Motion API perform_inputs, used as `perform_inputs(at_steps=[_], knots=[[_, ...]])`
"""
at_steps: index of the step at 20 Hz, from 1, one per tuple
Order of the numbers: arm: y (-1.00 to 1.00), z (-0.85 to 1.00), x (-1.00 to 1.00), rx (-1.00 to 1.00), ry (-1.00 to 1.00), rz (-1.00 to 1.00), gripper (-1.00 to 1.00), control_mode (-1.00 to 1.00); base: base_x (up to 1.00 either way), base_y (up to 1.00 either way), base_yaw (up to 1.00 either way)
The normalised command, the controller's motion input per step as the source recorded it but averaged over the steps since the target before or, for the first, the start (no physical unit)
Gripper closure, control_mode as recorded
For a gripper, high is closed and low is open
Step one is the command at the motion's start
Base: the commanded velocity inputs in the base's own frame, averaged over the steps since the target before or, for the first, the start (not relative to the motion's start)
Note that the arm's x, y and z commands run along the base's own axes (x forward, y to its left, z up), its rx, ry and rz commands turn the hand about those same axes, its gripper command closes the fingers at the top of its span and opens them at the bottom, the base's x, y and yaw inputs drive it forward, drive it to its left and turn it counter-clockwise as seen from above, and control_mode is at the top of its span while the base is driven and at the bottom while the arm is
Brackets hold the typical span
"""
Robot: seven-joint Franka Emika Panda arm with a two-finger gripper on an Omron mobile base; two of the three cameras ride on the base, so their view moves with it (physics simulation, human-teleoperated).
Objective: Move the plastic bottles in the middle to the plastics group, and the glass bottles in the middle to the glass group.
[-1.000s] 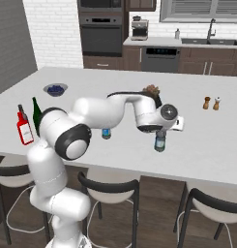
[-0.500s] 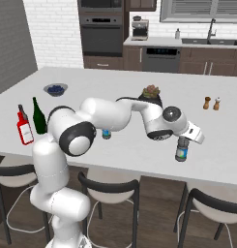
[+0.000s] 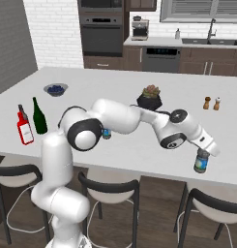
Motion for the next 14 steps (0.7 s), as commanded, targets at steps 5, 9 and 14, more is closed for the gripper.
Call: perform_inputs(at_steps=[5,9,14], knots=[[-0.49,0.11,0.0,0.0,0.01,-0.17,1.0,-1.0,0.0,0.0,0.0],[-0.62,0.01,0.0,0.0,0.0,-0.08,1.0,-1.0,0.0,0.0,0.0],[-0.47,-0.01,0.0,0.0,-0.09,-0.01,1.0,-1.0,0.0,0.0,0.0]])
